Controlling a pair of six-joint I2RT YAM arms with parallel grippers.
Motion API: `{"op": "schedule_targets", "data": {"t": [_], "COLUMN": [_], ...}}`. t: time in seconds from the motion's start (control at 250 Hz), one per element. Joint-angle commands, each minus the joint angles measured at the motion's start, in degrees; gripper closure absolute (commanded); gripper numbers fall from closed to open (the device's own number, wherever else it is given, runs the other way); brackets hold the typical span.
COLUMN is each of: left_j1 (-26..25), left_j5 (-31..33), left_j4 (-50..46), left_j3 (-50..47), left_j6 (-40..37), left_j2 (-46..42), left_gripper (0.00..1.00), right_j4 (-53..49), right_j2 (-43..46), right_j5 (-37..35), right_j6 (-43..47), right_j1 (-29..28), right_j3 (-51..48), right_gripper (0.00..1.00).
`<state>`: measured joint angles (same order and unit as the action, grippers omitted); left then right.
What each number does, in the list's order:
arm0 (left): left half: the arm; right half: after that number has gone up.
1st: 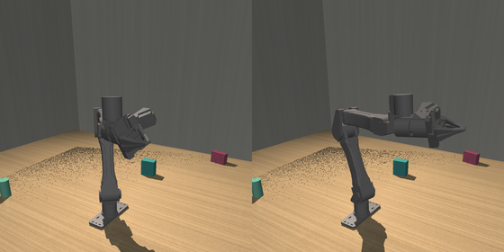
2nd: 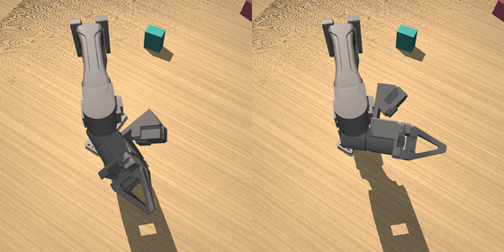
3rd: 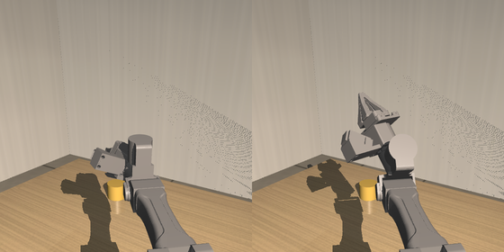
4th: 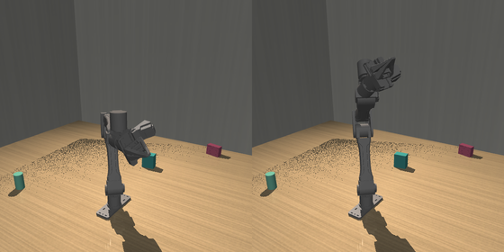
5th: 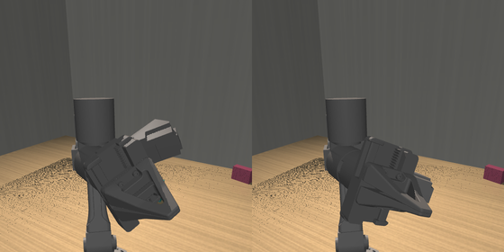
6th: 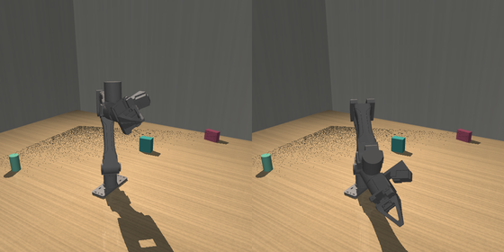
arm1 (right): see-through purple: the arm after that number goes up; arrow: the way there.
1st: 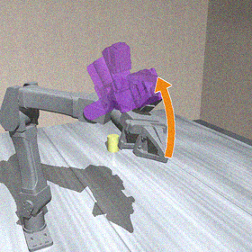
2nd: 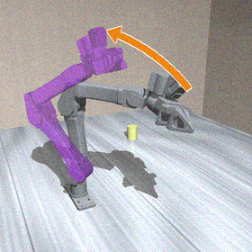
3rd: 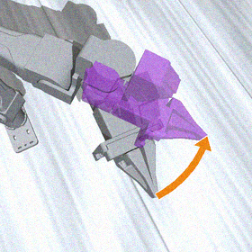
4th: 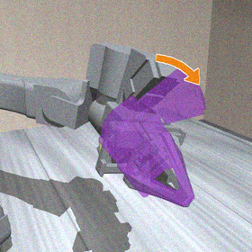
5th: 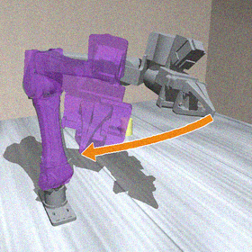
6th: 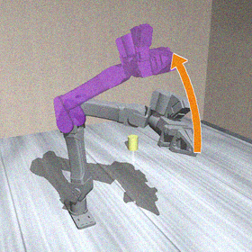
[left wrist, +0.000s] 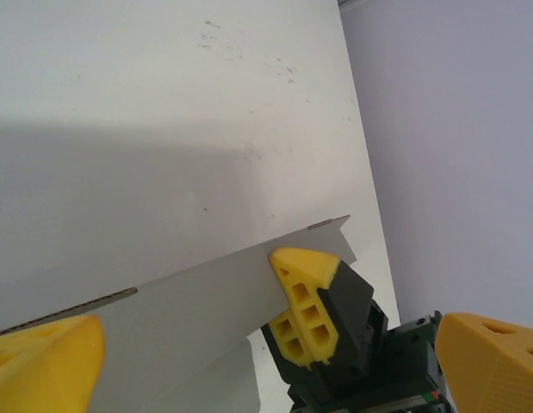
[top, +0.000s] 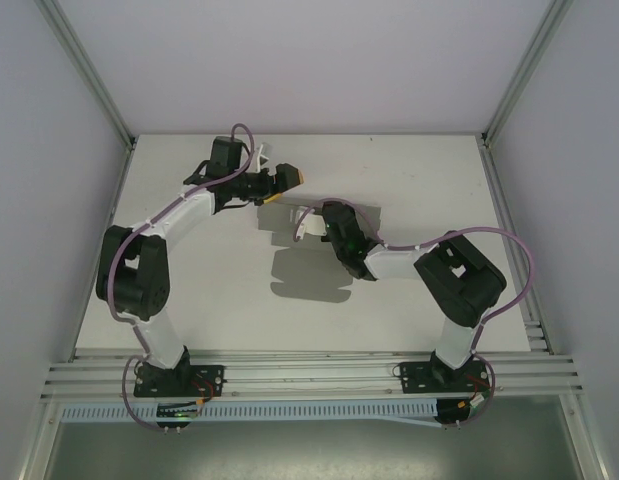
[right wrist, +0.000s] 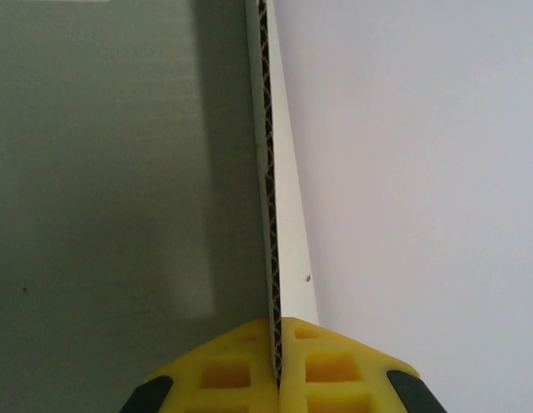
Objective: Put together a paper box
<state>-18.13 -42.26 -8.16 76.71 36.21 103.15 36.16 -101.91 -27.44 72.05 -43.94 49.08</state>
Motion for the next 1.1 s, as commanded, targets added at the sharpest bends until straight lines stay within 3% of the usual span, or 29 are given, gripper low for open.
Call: {"op": "schedule_targets", "data": {"t": [0.0, 0.208, 0.428, 0.711, 0.955, 1.095], "left_j1": [-0.22, -0.59, -1.56, -3.16, -3.75, -3.77], "left_j5": [-2.85, -11.75, -9.39, -15.21, -16.76, -13.13], "left_j4": [-1.15, 11.75, 12.09, 29.84, 35.15, 28.44], "left_j3": [0.42, -7.58, -7.98, -9.38, -9.93, -10.22], "left_j6": [-0.64, 6.22, 6.74, 17.97, 21.01, 16.01], "left_j2": [1.81, 0.33, -0.48, 2.2, 2.67, 0.73], "left_gripper": [0.02, 0.02, 0.02, 0.09, 0.14, 0.15], "right_j4": [1.37, 0.95, 2.69, 2.86, 3.65, 3.74], "right_j2": [2.13, 2.61, 2.84, 2.24, 2.09, 2.74], "right_j5": [-0.77, -0.77, -1.1, -0.1, 0.07, -0.69], "right_j6": [-3.6, -6.87, -8.6, -10.41, -12.2, -12.49], "right_j1": [-0.33, -0.48, -0.88, -1.99, -1.97, -1.41], "right_j3": [1.35, 2.56, 2.49, 1.79, 1.46, 0.87], "right_gripper": [1.0, 1.0, 1.0, 1.0, 1.0, 1.0]}}
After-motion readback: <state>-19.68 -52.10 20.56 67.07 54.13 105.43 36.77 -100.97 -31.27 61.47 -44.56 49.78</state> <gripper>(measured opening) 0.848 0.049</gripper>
